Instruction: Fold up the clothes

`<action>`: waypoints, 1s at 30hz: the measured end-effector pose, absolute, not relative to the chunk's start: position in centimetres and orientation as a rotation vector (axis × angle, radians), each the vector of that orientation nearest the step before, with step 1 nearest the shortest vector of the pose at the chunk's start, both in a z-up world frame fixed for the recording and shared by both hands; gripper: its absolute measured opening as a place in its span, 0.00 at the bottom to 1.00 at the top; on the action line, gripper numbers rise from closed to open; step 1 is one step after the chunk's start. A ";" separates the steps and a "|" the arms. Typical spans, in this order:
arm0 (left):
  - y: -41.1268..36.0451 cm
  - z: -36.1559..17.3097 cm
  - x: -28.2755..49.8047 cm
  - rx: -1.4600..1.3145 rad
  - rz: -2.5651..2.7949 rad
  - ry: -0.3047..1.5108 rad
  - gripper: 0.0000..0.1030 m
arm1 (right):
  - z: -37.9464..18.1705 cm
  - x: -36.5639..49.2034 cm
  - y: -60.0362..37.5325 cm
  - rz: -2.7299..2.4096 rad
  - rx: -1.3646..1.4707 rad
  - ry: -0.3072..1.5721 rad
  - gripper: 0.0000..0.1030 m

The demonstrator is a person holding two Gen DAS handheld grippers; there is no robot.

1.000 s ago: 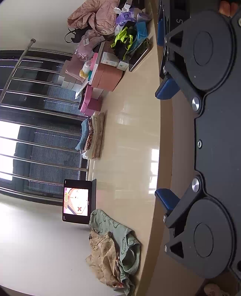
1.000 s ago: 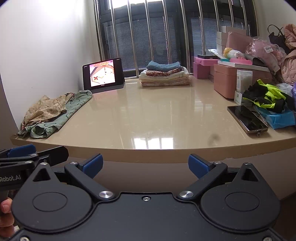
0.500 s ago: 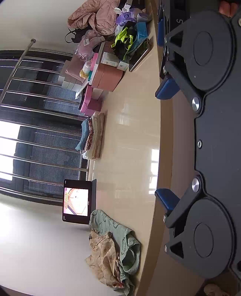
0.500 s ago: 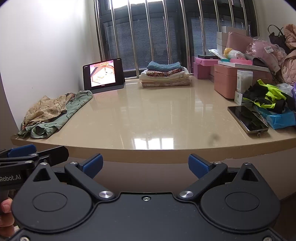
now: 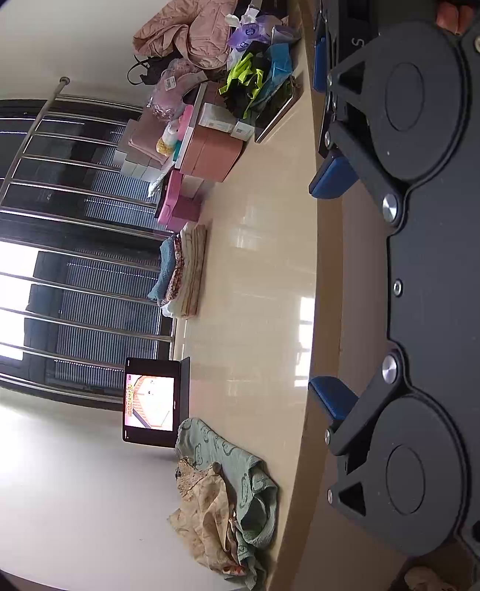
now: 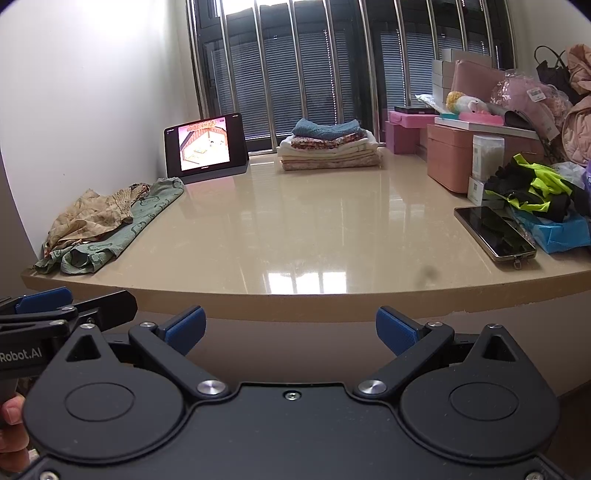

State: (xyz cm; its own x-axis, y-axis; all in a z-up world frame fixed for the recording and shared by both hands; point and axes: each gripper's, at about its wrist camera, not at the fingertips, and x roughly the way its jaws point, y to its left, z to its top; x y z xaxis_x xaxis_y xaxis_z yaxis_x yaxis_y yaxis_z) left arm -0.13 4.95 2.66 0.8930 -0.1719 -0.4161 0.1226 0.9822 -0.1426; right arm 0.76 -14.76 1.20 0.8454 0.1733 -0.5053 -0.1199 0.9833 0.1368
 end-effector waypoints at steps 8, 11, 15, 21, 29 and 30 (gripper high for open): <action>5.1 2.7 -0.2 -0.121 -0.192 0.434 1.00 | 1.0 0.9 -14.8 0.163 0.107 0.554 0.98; 5.1 2.7 -0.2 -0.122 -0.195 0.433 1.00 | 0.9 0.9 -14.9 0.163 0.109 0.555 0.99; 5.0 2.6 -0.1 -0.128 -0.199 0.439 1.00 | 0.9 0.9 -14.9 0.163 0.110 0.556 0.99; 5.0 2.6 -0.1 -0.127 -0.198 0.440 1.00 | 0.9 0.9 -14.6 0.160 0.109 0.555 0.99; 5.0 2.6 -0.1 -0.128 -0.197 0.439 1.00 | 0.9 0.9 -14.6 0.163 0.111 0.558 0.99; 5.0 2.6 -0.1 -0.128 -0.197 0.439 1.00 | 0.9 0.9 -14.6 0.164 0.111 0.557 0.99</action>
